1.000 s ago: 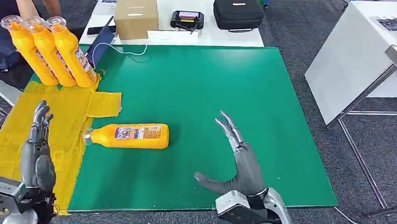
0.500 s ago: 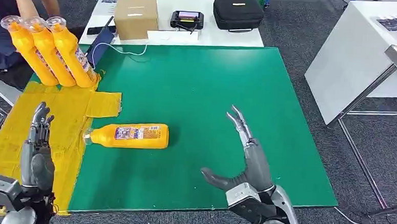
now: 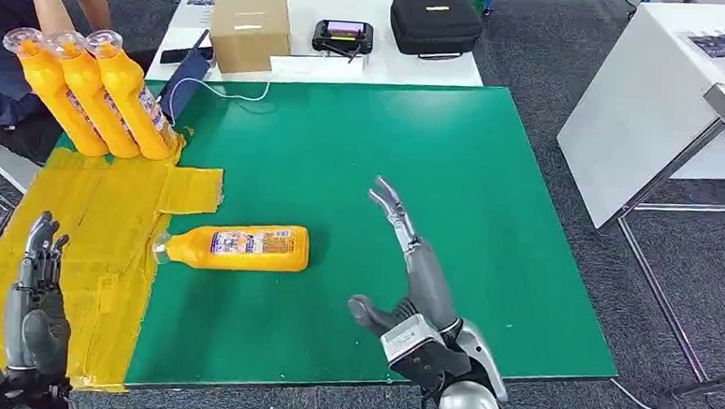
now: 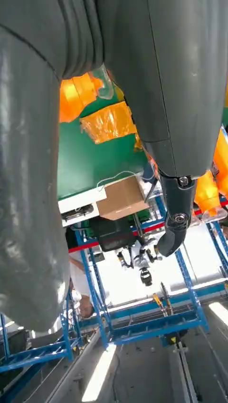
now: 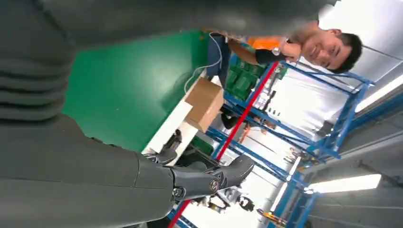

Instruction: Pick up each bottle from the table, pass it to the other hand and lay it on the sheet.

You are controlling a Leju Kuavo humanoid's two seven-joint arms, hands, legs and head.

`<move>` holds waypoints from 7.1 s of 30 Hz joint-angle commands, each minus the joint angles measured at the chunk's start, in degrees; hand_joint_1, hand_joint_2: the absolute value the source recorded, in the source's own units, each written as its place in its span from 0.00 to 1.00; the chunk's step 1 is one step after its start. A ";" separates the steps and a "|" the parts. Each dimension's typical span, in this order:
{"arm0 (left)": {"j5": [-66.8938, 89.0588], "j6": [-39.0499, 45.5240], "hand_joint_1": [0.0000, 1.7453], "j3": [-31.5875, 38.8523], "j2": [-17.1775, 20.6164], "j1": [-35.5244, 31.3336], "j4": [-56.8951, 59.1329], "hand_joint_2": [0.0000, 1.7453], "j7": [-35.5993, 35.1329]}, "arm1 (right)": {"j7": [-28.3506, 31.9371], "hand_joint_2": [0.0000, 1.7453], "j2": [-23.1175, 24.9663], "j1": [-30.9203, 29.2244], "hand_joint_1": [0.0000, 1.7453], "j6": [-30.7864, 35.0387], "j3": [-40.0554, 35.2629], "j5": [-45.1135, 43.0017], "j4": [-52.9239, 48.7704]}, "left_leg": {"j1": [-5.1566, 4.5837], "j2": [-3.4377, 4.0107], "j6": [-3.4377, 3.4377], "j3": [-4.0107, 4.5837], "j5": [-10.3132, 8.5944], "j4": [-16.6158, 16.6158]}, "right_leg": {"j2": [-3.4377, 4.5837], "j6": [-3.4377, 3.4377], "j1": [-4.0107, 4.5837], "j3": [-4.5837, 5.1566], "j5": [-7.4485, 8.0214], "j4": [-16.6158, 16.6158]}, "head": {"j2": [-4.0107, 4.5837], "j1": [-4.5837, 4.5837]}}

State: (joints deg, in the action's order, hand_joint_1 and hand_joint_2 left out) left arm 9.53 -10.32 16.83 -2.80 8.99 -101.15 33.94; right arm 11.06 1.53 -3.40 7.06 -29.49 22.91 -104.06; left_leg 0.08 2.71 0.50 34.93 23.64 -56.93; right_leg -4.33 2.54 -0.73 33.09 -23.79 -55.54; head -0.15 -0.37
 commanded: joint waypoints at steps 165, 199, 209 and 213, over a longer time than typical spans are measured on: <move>2.45 1.20 0.00 2.87 5.11 -24.56 37.59 0.00 -8.10 | 2.37 0.00 -8.49 -3.02 0.00 -6.01 1.97 9.44 -1.07 | 0.05 -0.09 -0.04 -0.12 -0.08 0.02 | 0.30 -0.22 0.04 -0.06 0.10 0.00 | 0.00 0.00; -3.97 -1.12 0.00 -14.30 2.06 -21.37 10.78 0.00 -13.17 | -9.66 1.00 -7.33 -32.92 0.00 -17.41 -0.58 14.44 42.37 | 0.07 0.03 0.01 -0.09 -0.12 -0.07 | 0.45 -0.18 0.07 -0.05 0.23 -0.03 | 0.00 0.00; -5.33 -1.23 0.00 -17.30 2.59 -26.14 17.05 0.00 -12.32 | -6.49 1.00 -2.37 -41.85 0.00 -20.42 -9.97 11.36 60.05 | 0.06 -0.12 -0.02 -0.15 -0.30 -0.03 | 0.38 -0.10 0.06 -0.13 0.26 -0.05 | 0.00 0.00; -5.37 -1.29 0.00 -17.29 2.77 -25.72 16.47 0.00 -12.31 | -6.27 1.00 -2.71 -41.65 0.00 -21.54 -11.02 10.45 59.34 | 0.06 -0.22 0.00 -0.13 -0.27 -0.06 | 0.32 -0.08 0.05 -0.14 0.21 -0.08 | 0.00 0.02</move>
State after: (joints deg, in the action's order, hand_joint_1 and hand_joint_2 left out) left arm 4.22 -11.65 1.51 -0.55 -13.74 -89.68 21.72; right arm 4.24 -2.27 -39.43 -13.64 -34.49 34.43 -55.76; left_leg 0.10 2.71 0.53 35.02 23.27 -56.98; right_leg -4.34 2.55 -0.65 33.20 -23.47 -55.61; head -0.15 -0.35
